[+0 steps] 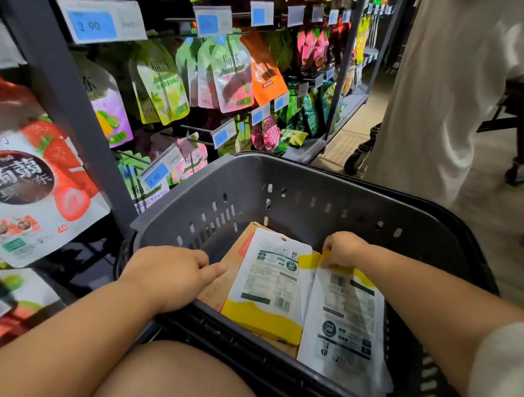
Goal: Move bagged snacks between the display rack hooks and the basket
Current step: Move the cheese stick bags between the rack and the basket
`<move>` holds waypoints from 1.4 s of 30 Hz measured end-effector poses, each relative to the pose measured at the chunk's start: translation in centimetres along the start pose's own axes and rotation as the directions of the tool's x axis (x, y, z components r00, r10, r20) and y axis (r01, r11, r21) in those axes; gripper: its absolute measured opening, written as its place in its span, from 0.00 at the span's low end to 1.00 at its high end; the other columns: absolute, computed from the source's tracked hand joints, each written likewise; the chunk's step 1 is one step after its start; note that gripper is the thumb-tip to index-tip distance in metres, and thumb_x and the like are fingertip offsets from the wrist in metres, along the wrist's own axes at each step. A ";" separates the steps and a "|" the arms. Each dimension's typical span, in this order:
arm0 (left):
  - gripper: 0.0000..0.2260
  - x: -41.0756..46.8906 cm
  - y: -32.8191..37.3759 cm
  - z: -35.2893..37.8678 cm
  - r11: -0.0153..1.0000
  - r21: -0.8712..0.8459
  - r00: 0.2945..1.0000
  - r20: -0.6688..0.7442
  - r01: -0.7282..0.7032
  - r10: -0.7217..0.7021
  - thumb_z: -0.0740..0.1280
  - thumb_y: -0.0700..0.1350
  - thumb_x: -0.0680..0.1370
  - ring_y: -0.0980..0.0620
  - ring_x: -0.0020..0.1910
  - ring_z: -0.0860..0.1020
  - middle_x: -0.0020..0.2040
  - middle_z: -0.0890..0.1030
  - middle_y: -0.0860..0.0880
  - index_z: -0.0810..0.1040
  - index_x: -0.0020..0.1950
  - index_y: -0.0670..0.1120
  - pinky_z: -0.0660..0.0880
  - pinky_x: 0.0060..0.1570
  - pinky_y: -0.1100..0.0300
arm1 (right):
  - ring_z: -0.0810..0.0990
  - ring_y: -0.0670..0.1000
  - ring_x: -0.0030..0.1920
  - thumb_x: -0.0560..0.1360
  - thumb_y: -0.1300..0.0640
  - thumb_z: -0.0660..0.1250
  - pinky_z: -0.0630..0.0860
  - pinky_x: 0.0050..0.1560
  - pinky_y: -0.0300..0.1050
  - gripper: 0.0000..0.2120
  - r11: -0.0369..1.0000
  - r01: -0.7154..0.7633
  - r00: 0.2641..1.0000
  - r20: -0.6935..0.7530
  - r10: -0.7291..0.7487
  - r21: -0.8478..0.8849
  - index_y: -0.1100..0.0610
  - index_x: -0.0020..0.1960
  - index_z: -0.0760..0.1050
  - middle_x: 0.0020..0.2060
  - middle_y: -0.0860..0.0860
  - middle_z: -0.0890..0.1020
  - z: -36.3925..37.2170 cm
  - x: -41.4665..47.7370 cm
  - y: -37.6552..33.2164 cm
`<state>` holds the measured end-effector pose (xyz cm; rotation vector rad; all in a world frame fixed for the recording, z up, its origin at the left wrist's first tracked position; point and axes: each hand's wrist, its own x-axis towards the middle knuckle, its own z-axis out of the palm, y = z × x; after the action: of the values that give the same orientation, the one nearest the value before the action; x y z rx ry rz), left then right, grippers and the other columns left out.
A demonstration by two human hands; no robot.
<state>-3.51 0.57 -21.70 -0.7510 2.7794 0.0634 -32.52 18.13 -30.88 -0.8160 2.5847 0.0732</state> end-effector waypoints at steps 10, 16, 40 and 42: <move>0.25 0.0 0.0 0.0 1.000 -0.018 1.000 -0.020 -0.001 0.001 0.46 0.69 0.78 0.56 0.44 0.75 0.39 0.77 0.56 0.73 0.44 0.54 0.68 0.40 0.58 | 0.75 0.58 0.63 0.79 0.45 0.66 0.71 0.60 0.47 0.23 0.953 -0.062 0.989 -0.113 0.099 0.297 0.60 0.66 0.72 0.62 0.57 0.78 -1.3 0.3 -0.2; 0.25 0.1 0.1 0.0 1.000 -0.014 1.000 -0.019 -0.004 0.003 0.46 0.69 0.79 0.54 0.45 0.75 0.39 0.76 0.55 0.74 0.46 0.54 0.68 0.40 0.57 | 0.78 0.60 0.59 0.80 0.46 0.64 0.75 0.59 0.50 0.22 0.802 -0.245 0.950 -0.030 0.310 0.545 0.64 0.64 0.74 0.54 0.59 0.79 -0.5 0.1 -1.2; 0.23 0.0 0.4 -0.5 1.000 -0.007 1.000 -0.007 -0.001 0.001 0.46 0.68 0.80 0.52 0.44 0.72 0.38 0.73 0.56 0.72 0.43 0.53 0.64 0.38 0.56 | 0.74 0.54 0.60 0.73 0.38 0.68 0.71 0.54 0.44 0.22 0.931 0.364 0.914 -0.187 -0.360 -0.013 0.51 0.60 0.73 0.59 0.50 0.76 6.0 -5.0 -7.3; 0.23 0.0 0.4 -0.5 1.000 -0.012 1.000 -0.002 -0.001 0.001 0.46 0.68 0.80 0.52 0.43 0.72 0.37 0.73 0.55 0.71 0.43 0.53 0.64 0.38 0.56 | 0.77 0.55 0.54 0.75 0.42 0.64 0.68 0.45 0.43 0.12 0.927 0.374 0.905 -0.211 -0.370 -0.020 0.51 0.47 0.72 0.51 0.51 0.79 6.0 -5.3 -7.5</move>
<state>-3.81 0.92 -21.24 -0.7535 2.7832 0.0802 -22.14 15.85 -33.51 -1.3602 2.5623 -0.1635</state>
